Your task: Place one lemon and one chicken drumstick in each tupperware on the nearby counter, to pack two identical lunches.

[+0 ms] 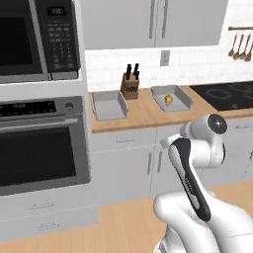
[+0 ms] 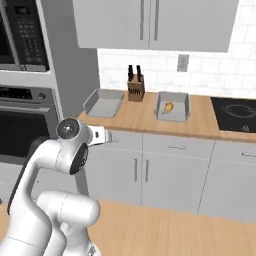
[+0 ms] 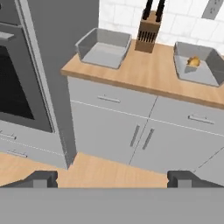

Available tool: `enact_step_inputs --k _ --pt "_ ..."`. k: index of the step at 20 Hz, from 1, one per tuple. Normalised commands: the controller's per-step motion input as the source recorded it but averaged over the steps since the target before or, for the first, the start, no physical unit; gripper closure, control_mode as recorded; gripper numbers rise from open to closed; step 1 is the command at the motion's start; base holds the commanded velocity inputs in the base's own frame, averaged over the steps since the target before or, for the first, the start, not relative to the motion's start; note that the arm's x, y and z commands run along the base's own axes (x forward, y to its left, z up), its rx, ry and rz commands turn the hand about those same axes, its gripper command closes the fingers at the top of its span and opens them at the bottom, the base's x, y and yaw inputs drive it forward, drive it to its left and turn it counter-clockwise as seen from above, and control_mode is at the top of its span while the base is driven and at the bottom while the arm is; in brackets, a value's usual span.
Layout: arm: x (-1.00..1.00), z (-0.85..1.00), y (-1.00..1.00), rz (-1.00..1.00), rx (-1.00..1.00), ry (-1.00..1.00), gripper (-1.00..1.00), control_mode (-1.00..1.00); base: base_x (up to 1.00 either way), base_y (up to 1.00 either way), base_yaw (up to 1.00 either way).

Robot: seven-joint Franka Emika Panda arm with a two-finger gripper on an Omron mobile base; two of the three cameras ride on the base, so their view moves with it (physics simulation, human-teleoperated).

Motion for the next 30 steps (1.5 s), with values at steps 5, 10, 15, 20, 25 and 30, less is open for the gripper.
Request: enact_step_inputs --k 5,10,15,20,25,30 --pt "0.00 0.00 0.00 0.00 0.00 0.00 -1.00 1.00 -0.89 0.45 0.66" --pt "0.00 0.00 0.00 0.00 0.00 0.00 -1.00 1.00 -0.69 0.39 0.75" --pt "0.00 0.00 0.00 0.00 0.00 0.00 -1.00 1.00 -0.66 0.45 0.75" --pt "0.00 0.00 0.00 0.00 0.00 0.00 -1.00 1.00 -0.47 0.32 0.83" --pt "0.00 0.00 0.00 0.00 0.00 0.00 -1.00 1.00 -0.44 0.29 0.85" --pt "0.00 0.00 0.00 0.00 0.00 0.00 -1.00 1.00 -0.57 0.45 0.81"
